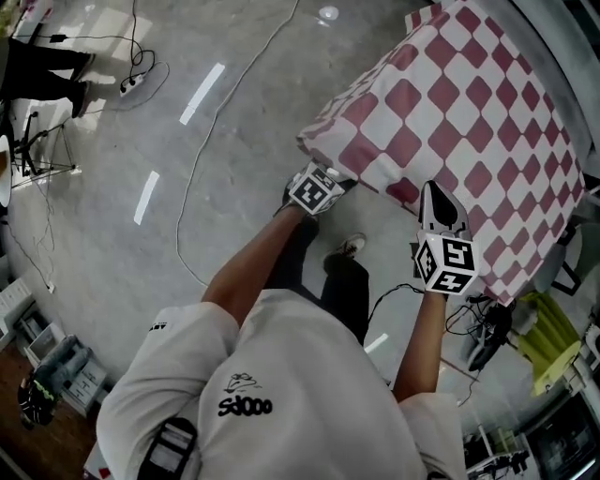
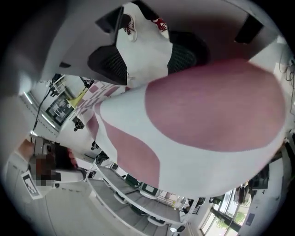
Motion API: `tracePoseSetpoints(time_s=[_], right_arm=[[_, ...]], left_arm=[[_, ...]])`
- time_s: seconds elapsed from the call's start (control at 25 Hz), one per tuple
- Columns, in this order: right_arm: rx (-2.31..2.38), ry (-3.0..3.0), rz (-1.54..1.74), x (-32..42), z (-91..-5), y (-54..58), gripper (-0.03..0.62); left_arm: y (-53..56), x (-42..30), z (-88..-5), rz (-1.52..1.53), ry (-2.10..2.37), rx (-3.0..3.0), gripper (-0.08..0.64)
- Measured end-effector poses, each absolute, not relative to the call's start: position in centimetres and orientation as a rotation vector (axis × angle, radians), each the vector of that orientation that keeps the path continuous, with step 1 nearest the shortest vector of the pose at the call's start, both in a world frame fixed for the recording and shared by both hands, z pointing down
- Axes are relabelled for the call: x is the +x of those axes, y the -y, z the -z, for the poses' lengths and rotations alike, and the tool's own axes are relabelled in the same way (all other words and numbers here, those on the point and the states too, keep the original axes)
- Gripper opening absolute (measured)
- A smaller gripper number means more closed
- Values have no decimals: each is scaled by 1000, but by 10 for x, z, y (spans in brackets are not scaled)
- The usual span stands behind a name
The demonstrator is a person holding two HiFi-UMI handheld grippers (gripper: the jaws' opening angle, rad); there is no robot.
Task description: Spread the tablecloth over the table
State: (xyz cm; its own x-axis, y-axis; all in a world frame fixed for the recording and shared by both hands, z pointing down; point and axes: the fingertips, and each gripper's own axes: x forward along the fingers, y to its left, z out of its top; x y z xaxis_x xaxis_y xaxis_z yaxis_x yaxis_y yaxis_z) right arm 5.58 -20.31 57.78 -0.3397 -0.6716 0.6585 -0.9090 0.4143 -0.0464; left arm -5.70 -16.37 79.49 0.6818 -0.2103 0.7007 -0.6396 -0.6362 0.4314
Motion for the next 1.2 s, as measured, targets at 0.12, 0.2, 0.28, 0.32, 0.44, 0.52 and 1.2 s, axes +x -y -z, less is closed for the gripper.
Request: tracePoseSetpoints(time_s=[0.12, 0.2, 0.28, 0.32, 0.44, 0.52, 1.2], right_arm=[[1350, 2108, -574, 66, -584, 188, 23], [1367, 2103, -583, 74, -587, 177, 23], [1381, 2091, -591, 84, -589, 164, 23], [1388, 2083, -596, 88, -590, 157, 23], [1403, 2064, -612, 101, -593, 137, 23], [1412, 2055, -620, 109, -595, 126, 23], [1409, 2129, -607, 116, -587, 101, 23]], left_arm=[[171, -33, -791, -690, 677, 2228, 287], [178, -26, -788, -655, 732, 2252, 242], [183, -24, -784, -650, 798, 2269, 103], [185, -24, -783, -652, 822, 2274, 79], [186, -28, -781, -671, 867, 2281, 31], [185, -29, -780, -686, 879, 2284, 28], [138, -82, -803, -882, 1028, 2132, 28]])
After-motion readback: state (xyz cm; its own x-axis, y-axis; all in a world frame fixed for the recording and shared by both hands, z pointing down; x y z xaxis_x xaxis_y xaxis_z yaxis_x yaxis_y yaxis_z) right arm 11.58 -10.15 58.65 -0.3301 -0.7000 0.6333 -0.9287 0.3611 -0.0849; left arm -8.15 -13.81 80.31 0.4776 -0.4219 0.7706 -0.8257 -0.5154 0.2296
